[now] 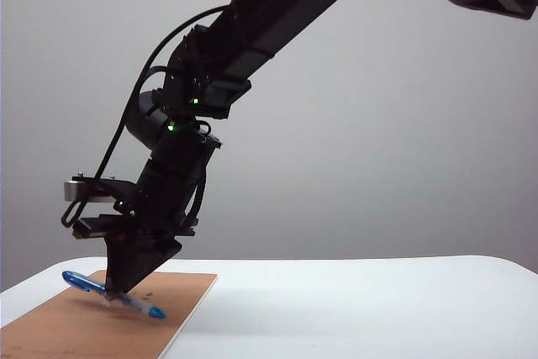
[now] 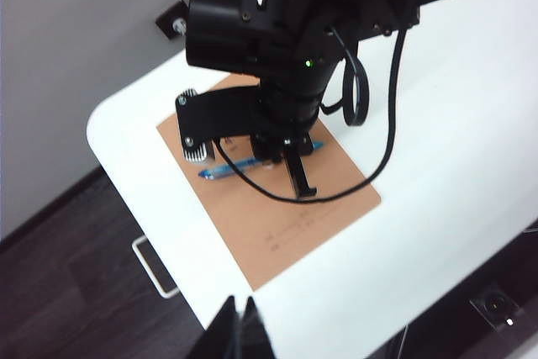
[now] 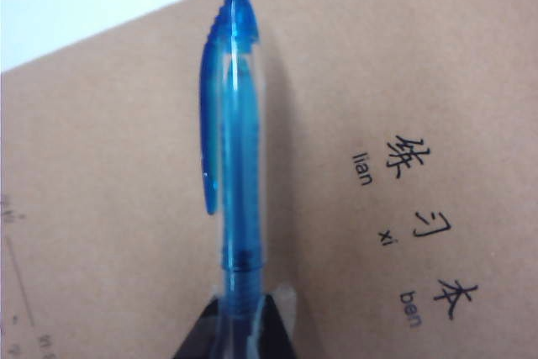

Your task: Pick up a pen on the table and place it on the notebook.

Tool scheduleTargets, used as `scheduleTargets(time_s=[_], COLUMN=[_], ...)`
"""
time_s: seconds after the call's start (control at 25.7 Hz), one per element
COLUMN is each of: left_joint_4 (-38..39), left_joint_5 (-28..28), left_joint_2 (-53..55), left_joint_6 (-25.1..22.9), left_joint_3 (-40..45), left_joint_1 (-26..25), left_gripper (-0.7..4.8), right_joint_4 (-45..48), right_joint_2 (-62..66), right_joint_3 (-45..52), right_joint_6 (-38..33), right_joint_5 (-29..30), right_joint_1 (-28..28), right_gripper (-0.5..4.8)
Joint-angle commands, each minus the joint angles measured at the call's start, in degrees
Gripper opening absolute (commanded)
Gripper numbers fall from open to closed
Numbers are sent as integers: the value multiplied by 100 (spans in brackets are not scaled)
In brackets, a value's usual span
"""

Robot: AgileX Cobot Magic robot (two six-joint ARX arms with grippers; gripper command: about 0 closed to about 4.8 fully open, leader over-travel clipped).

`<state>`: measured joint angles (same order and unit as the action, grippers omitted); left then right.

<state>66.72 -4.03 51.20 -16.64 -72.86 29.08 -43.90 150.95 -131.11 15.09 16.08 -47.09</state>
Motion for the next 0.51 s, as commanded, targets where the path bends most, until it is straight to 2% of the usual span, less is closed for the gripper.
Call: scheduleTargets(time_s=[0.04,0.08,0.16,0.31,0.39,0.47,0.51], left_joint_4=[35,37,46,26,-214,-765,-1222], left_joint_5=[20,22,24,20,11,-20,-289], left_joint_2=[-17,-17,-17,-17,-35,-149,-271], left_joint_6=[63,63,63,61,61,79,219], left_joint_3=[-9,-9,-9,-9,-9,-9,-7], left_joint_1=[4,4,4,4,4,4,4], left_gripper=[-6,-6,-6,-6,-6,-6,-6], right_joint_4=[227,234,186,-22,-103,-76,-4], right_joint_2=[33,31,20,-15,-142,-411,-667], right_joint_3=[-13,-13,-15,-22,-22,-22,-22], right_joint_6=[13,-2,-28,-28,-28,-72,-190], right_joint_5=[-111,-94,-96,-105,-94,-92,-114], right_joint_1=[-26,-26,-28,-28,-28,-4,33], right_gripper=[14,26,208,217,218,218,216])
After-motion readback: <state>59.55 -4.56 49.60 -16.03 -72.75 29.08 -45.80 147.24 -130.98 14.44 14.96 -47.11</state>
